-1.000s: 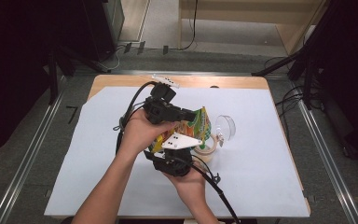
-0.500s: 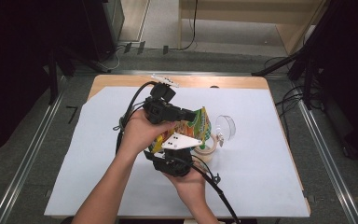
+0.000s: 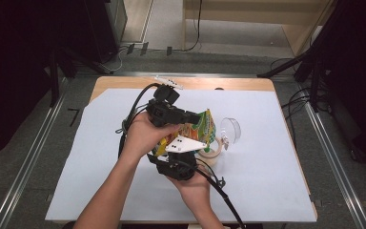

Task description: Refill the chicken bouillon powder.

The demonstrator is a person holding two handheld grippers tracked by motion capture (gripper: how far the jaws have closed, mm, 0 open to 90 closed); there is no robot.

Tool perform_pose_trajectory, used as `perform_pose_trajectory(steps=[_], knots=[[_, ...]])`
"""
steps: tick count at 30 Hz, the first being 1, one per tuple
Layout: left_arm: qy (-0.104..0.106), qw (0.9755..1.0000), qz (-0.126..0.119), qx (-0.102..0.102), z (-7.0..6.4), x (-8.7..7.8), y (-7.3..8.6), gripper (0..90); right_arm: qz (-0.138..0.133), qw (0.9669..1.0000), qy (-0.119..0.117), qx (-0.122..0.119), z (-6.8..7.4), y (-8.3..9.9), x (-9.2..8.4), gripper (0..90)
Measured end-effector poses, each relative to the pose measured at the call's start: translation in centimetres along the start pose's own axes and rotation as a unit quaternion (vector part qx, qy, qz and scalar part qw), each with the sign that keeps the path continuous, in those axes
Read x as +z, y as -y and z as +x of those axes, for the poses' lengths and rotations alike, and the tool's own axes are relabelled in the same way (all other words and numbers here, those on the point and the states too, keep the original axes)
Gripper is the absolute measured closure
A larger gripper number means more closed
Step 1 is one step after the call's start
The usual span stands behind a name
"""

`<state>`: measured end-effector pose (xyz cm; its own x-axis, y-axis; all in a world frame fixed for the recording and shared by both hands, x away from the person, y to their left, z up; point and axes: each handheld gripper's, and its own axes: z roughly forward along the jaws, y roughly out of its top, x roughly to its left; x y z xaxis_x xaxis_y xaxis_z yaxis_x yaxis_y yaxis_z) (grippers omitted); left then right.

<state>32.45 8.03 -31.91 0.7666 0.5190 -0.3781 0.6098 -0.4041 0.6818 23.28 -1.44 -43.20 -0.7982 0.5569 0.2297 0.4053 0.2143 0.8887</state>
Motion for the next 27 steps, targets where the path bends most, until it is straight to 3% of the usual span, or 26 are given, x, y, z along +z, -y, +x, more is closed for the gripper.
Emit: perform_pose_trajectory(steps=[27], knots=[[0.004, 1.0000, 0.000, 0.001, -0.08, 0.02, 0.00, 83.0, 0.000, 1.0000, 0.001, 0.002, 0.05, 0.01, -0.09, 67.5]])
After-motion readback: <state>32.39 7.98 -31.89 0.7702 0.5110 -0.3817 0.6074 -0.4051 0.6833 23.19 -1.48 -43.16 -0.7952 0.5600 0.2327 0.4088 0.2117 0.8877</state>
